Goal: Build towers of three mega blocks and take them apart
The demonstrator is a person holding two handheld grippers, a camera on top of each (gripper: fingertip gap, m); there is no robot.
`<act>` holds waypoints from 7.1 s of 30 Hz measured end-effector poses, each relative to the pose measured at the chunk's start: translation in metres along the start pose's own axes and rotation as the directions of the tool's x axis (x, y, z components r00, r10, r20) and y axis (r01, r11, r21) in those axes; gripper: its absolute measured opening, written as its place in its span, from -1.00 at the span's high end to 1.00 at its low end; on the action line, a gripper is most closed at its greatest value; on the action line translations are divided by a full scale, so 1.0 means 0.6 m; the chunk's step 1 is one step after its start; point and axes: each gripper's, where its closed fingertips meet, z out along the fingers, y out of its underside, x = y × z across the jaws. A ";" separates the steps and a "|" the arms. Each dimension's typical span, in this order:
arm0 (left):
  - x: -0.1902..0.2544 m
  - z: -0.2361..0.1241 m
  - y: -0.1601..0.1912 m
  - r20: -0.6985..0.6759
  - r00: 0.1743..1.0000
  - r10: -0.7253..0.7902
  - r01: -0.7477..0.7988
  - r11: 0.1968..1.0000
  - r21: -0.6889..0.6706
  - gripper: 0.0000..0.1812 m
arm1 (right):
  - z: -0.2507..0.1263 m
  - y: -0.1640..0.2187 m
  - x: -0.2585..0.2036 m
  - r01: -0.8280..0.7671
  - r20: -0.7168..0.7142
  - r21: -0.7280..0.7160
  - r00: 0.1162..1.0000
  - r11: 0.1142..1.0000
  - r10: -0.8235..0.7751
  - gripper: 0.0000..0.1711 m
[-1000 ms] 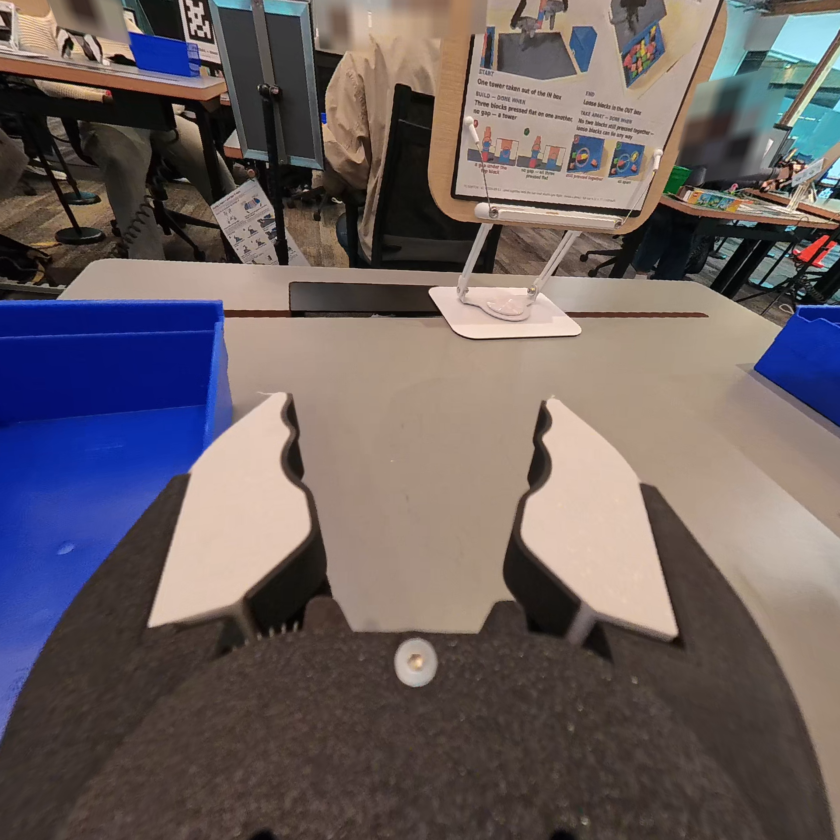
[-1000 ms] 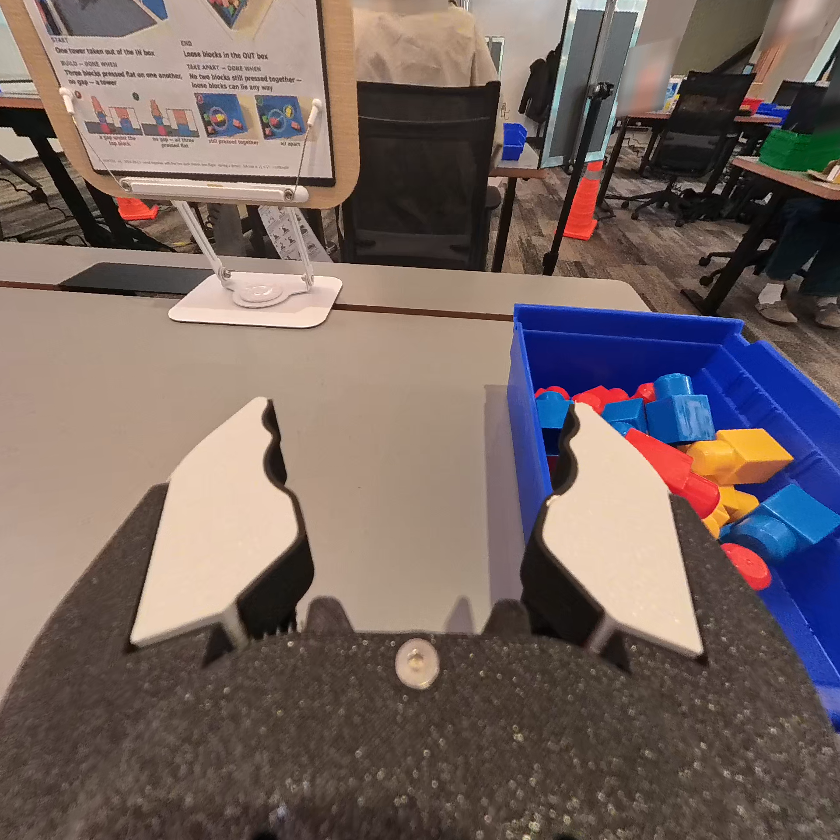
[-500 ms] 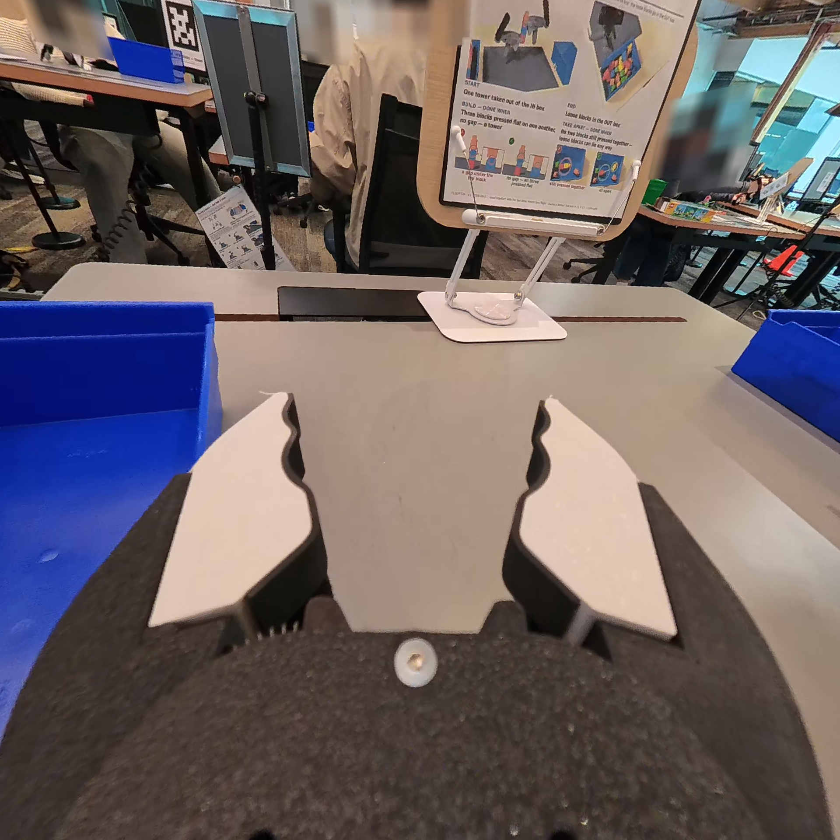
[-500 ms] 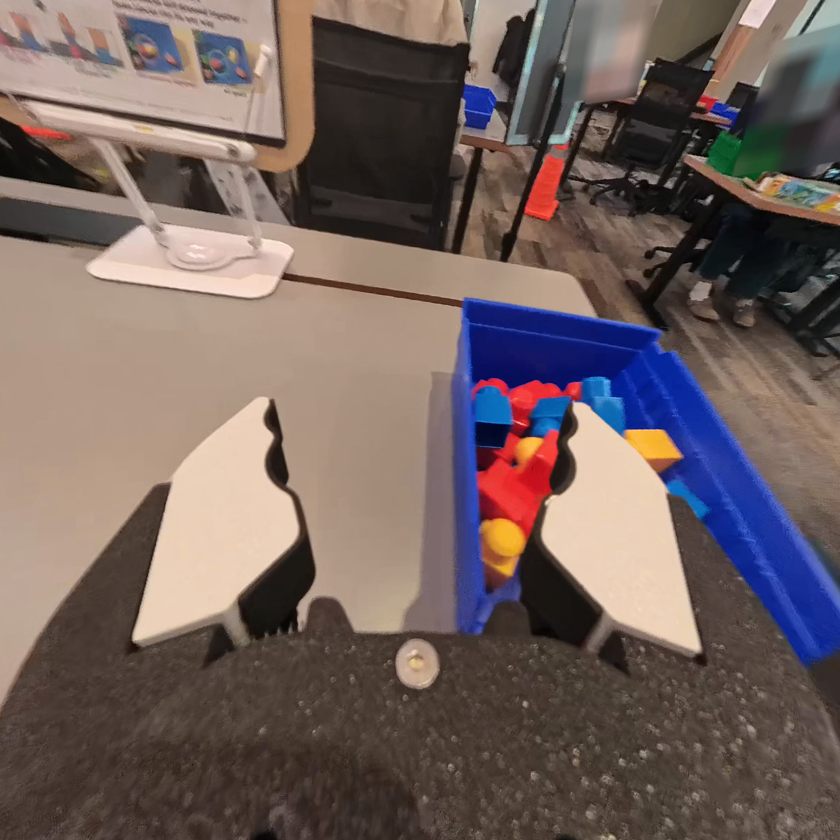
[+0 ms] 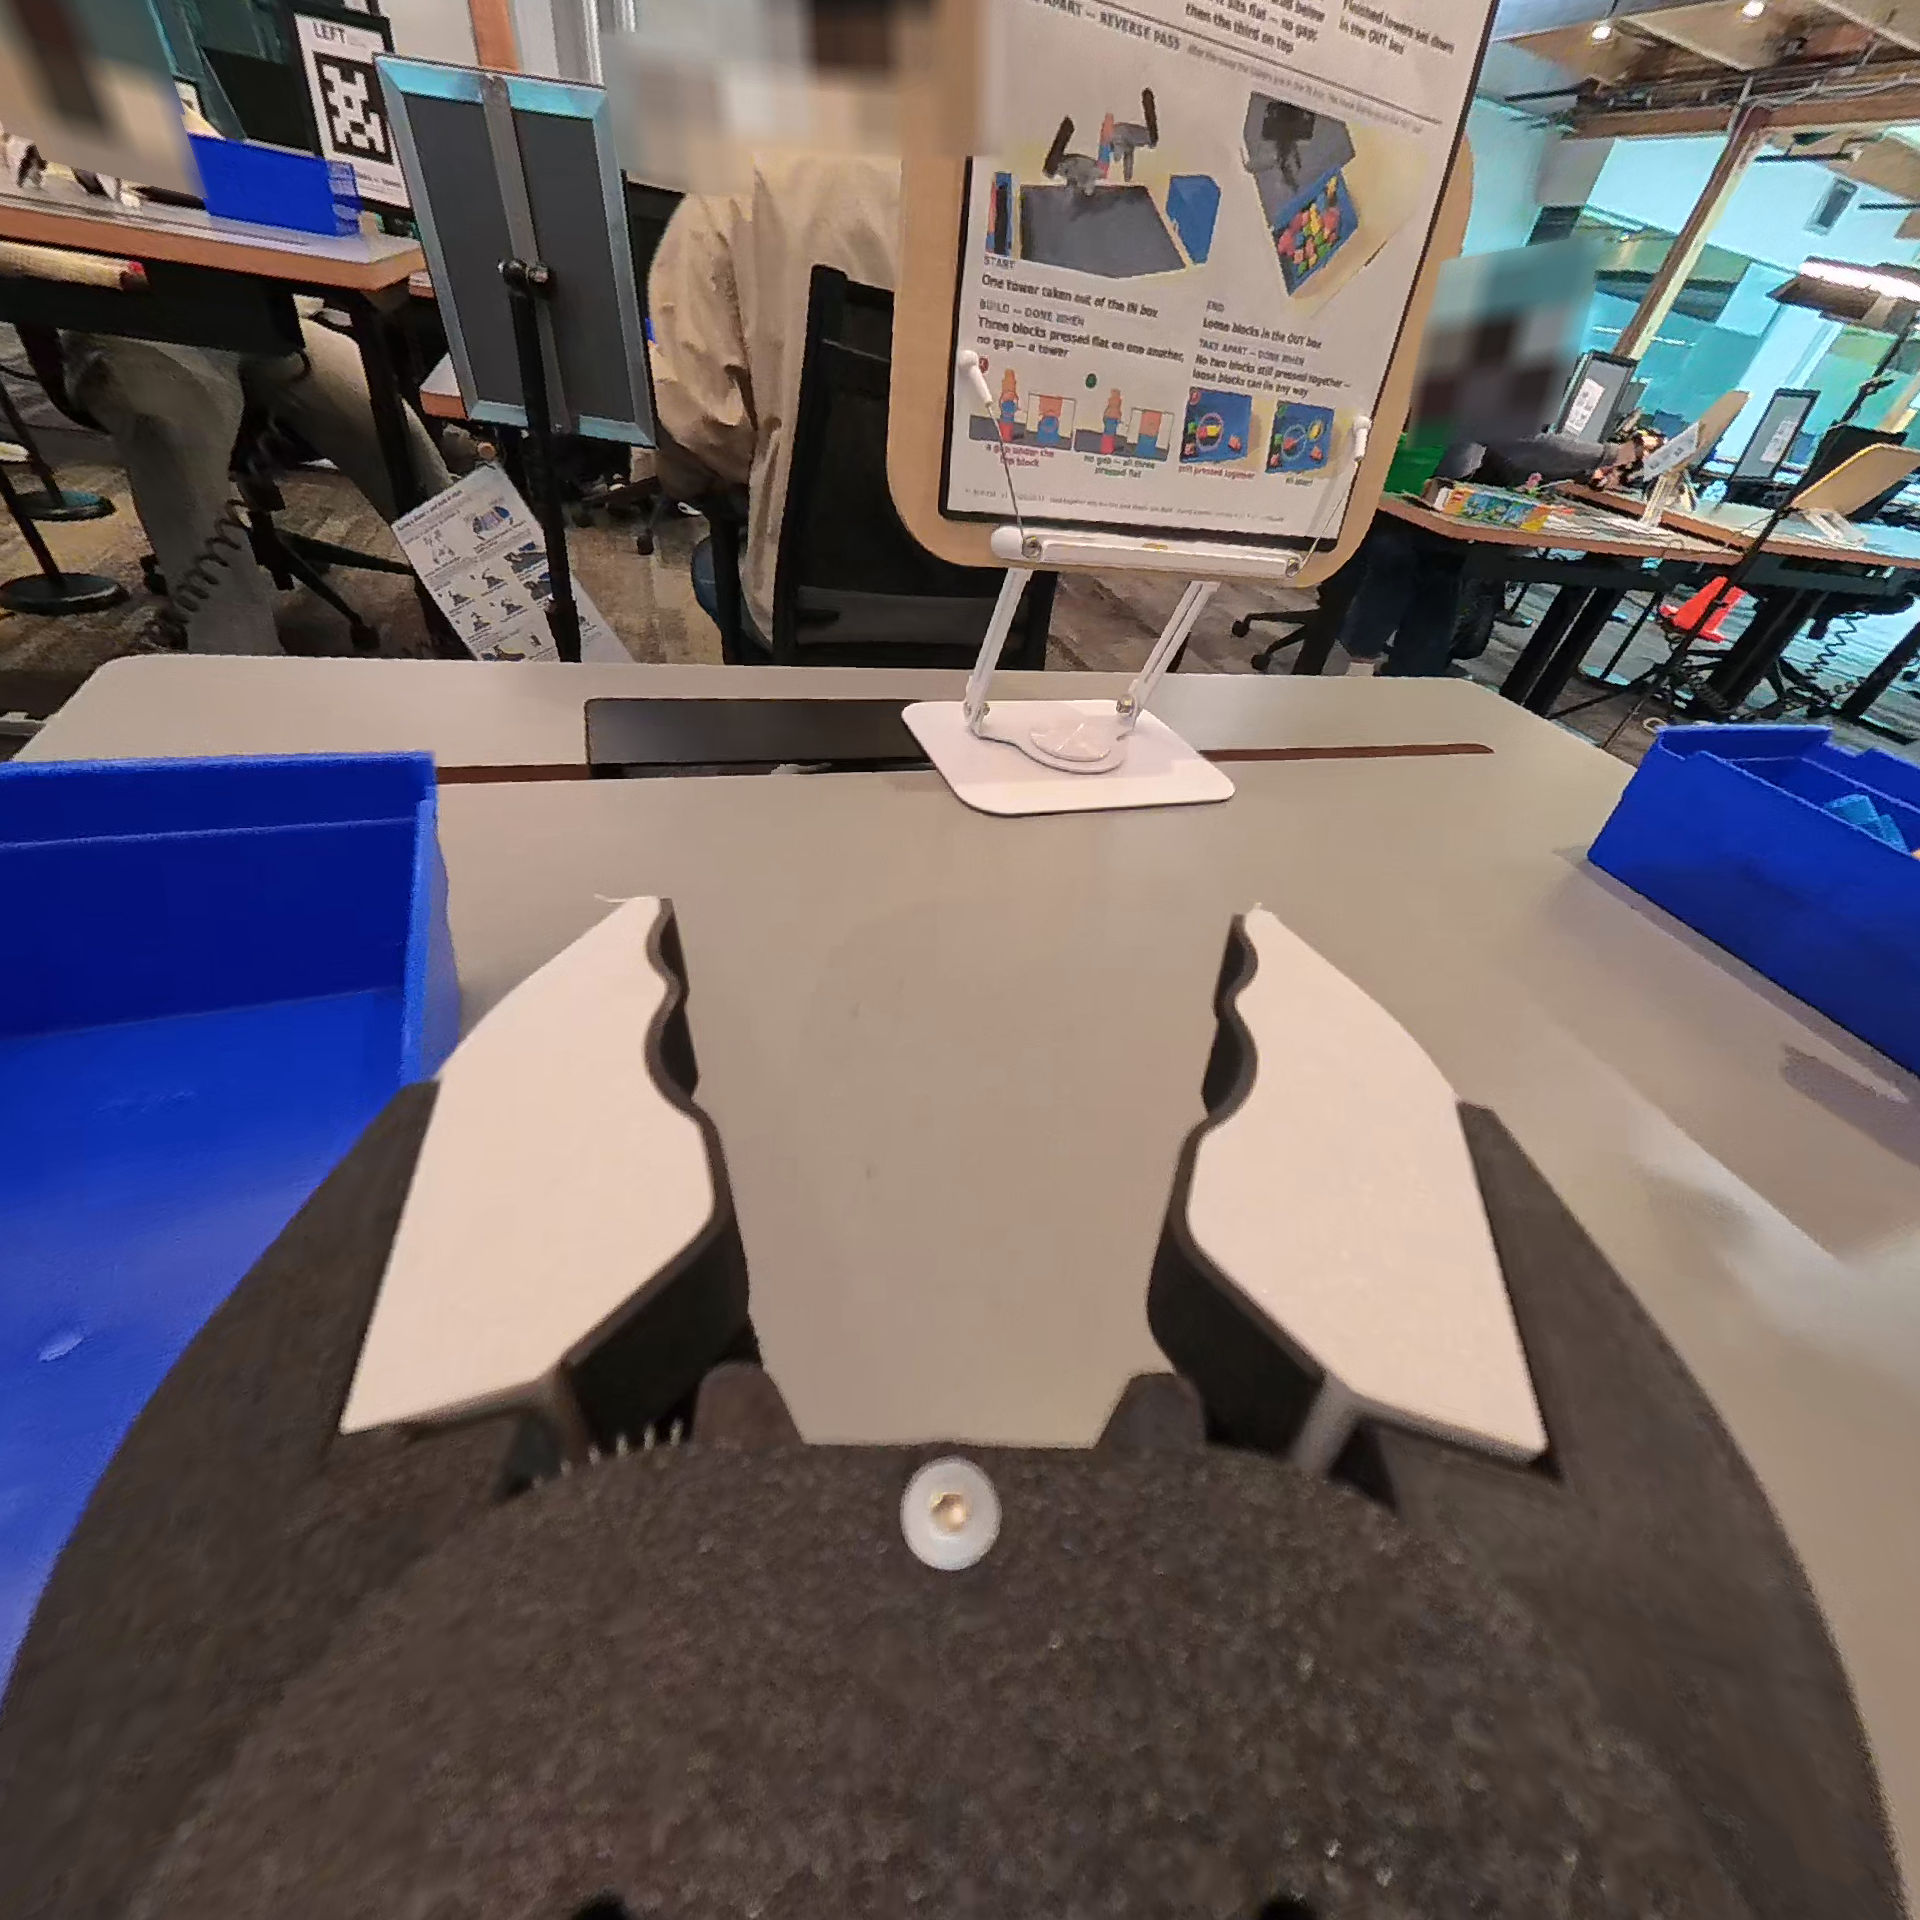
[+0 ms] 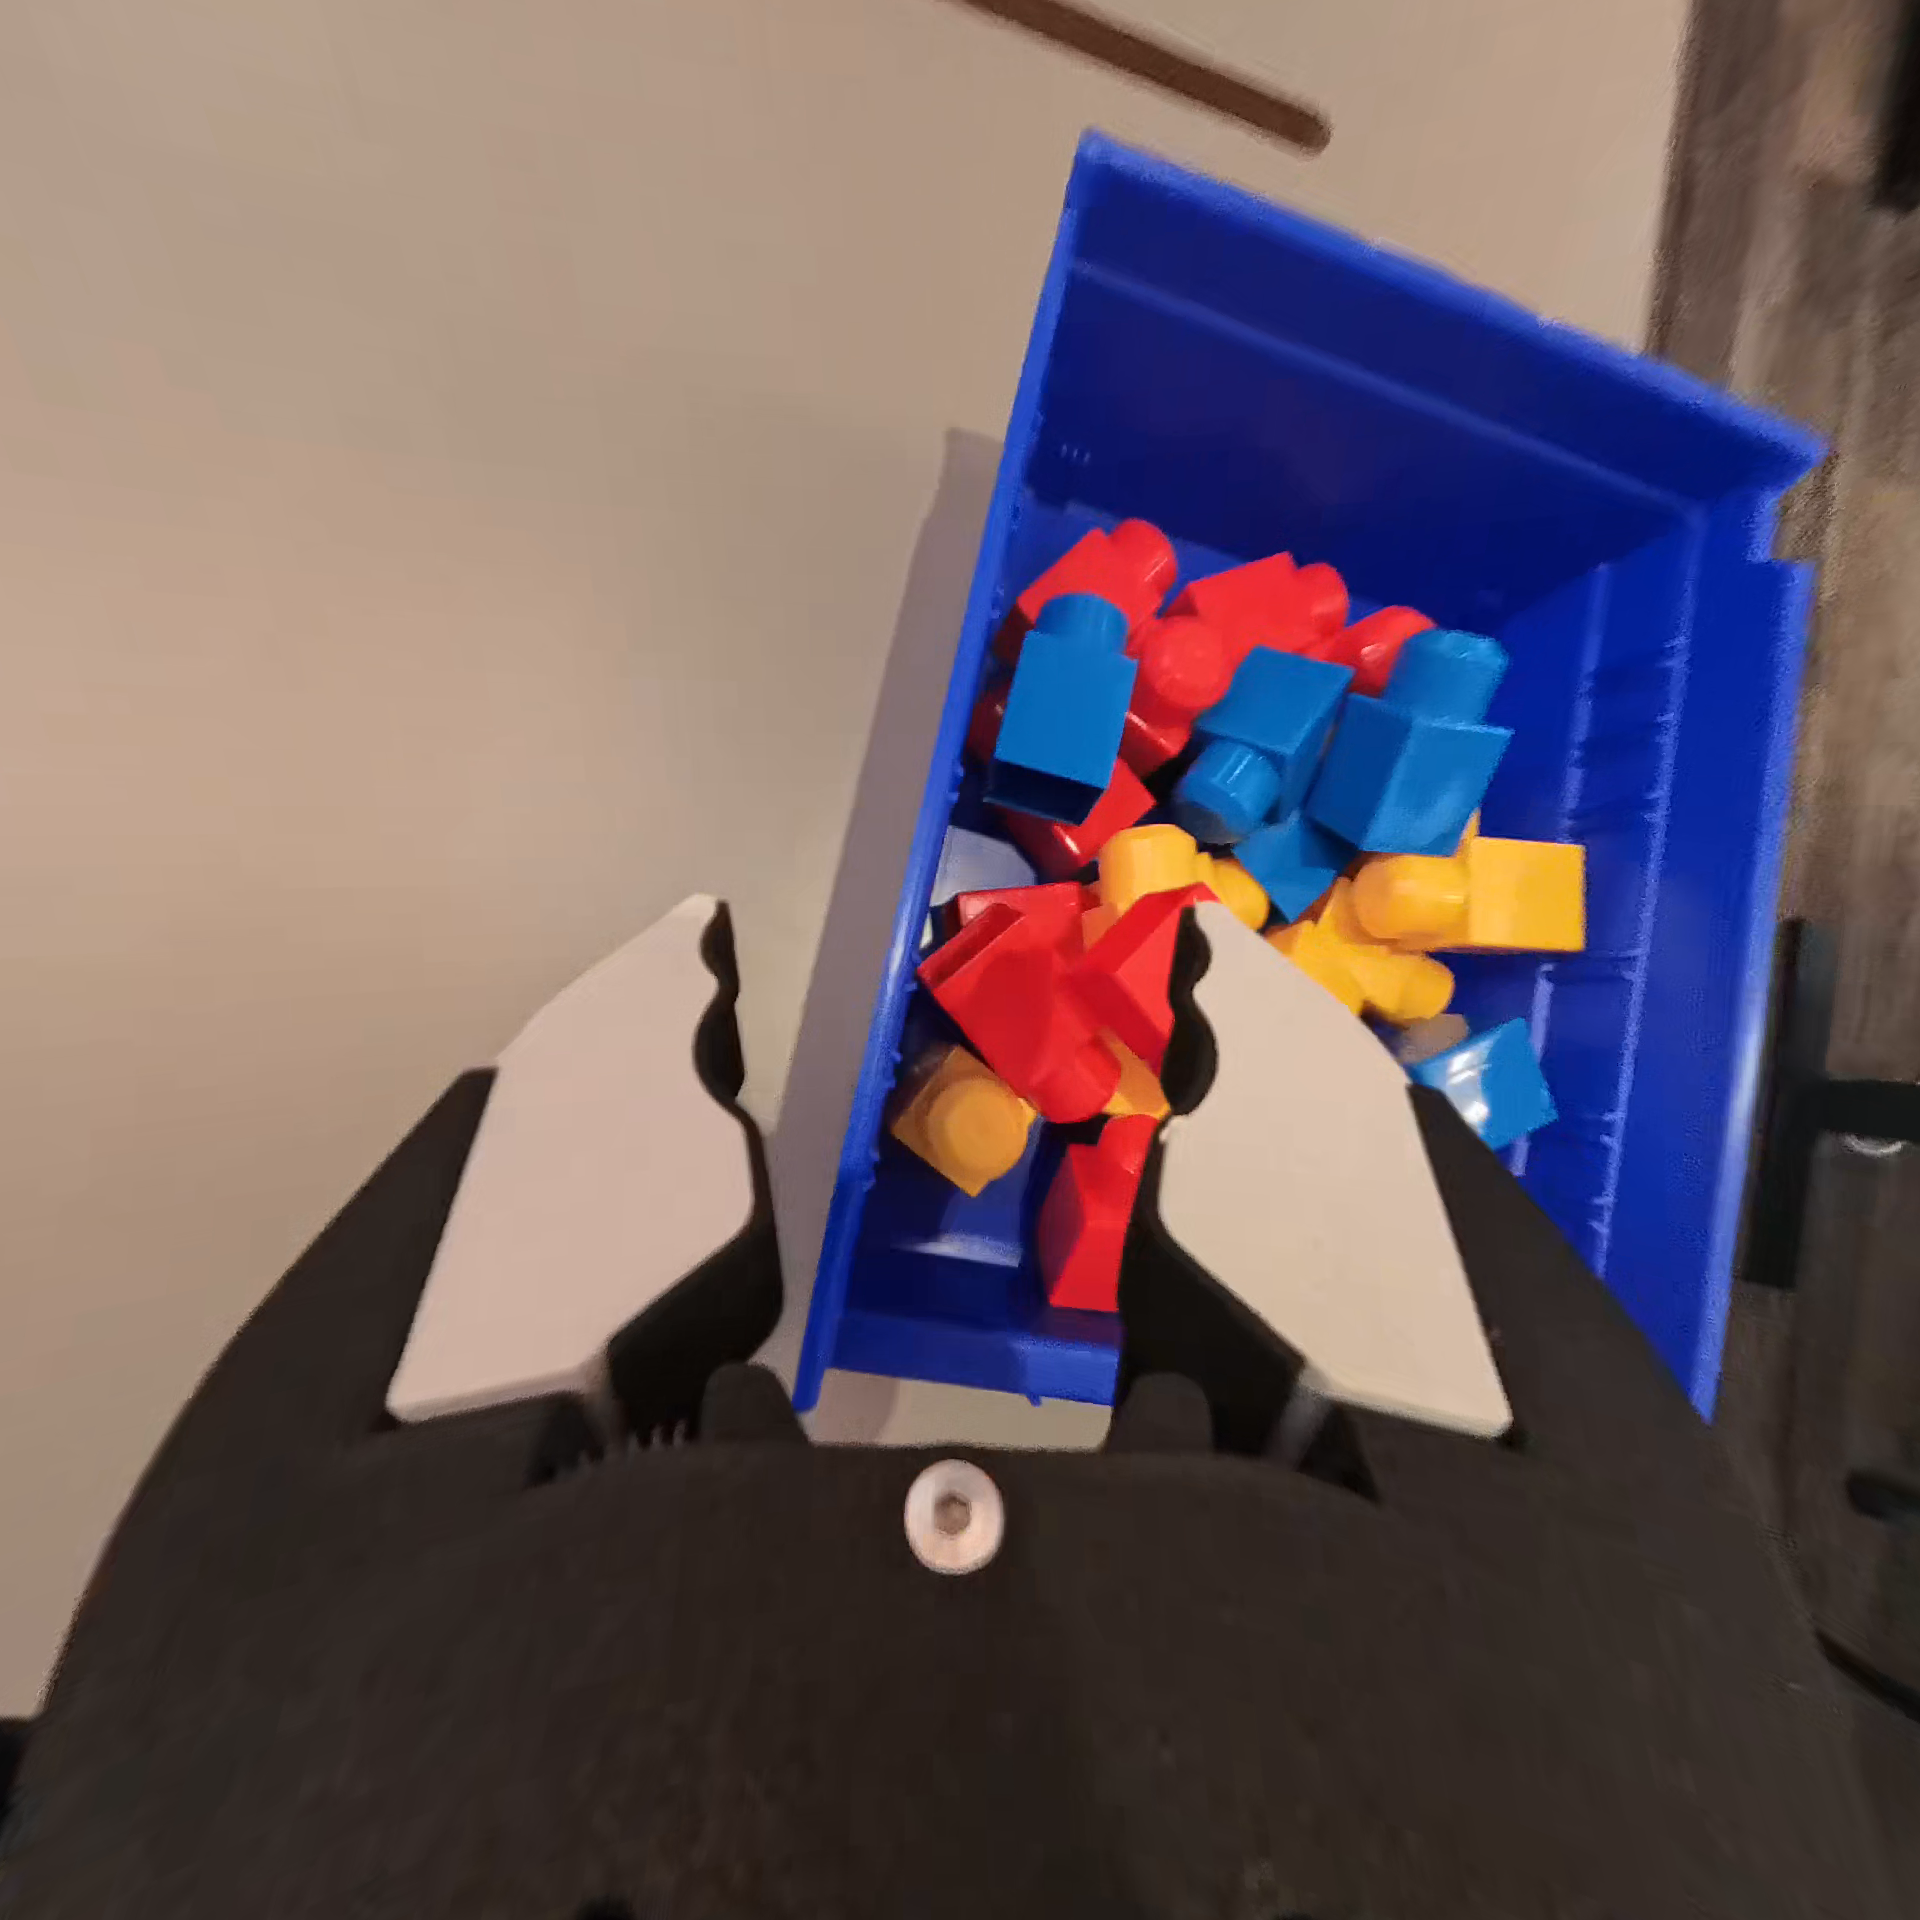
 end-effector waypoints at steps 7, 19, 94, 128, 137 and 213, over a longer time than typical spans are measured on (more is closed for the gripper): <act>0.009 0.003 0.001 -0.016 1.000 0.005 -0.005 1.000 -0.006 -0.06 | 0.065 0.037 -0.021 -0.056 0.100 -0.208 0.992 0.977 0.078 0.36; 0.011 0.003 0.004 -0.033 0.999 0.002 -0.002 1.000 -0.016 -0.05 | 0.078 0.050 -0.023 -0.078 0.049 -0.355 0.994 0.931 0.101 0.93; 0.020 -0.070 -0.055 -0.102 0.995 -0.023 0.029 0.998 0.061 0.01 | 0.052 -0.141 -0.717 0.141 0.331 -0.373 0.943 0.917 -0.011 0.85; 0.005 -0.083 -0.059 -0.116 0.992 -0.045 0.054 0.996 0.070 0.03 | -0.020 -0.238 -0.945 0.100 0.709 -0.219 0.700 0.970 0.088 0.61; 0.006 -0.074 -0.048 -0.118 0.992 -0.042 0.048 0.998 0.046 0.03 | -0.115 -0.270 -0.819 0.014 0.760 0.084 0.646 0.996 -0.073 0.55; -0.256 0.003 0.192 0.270 0.949 0.160 0.170 0.462 -0.870 0.86 | -0.064 -0.010 -0.394 -0.343 0.691 0.289 0.721 0.894 0.054 0.44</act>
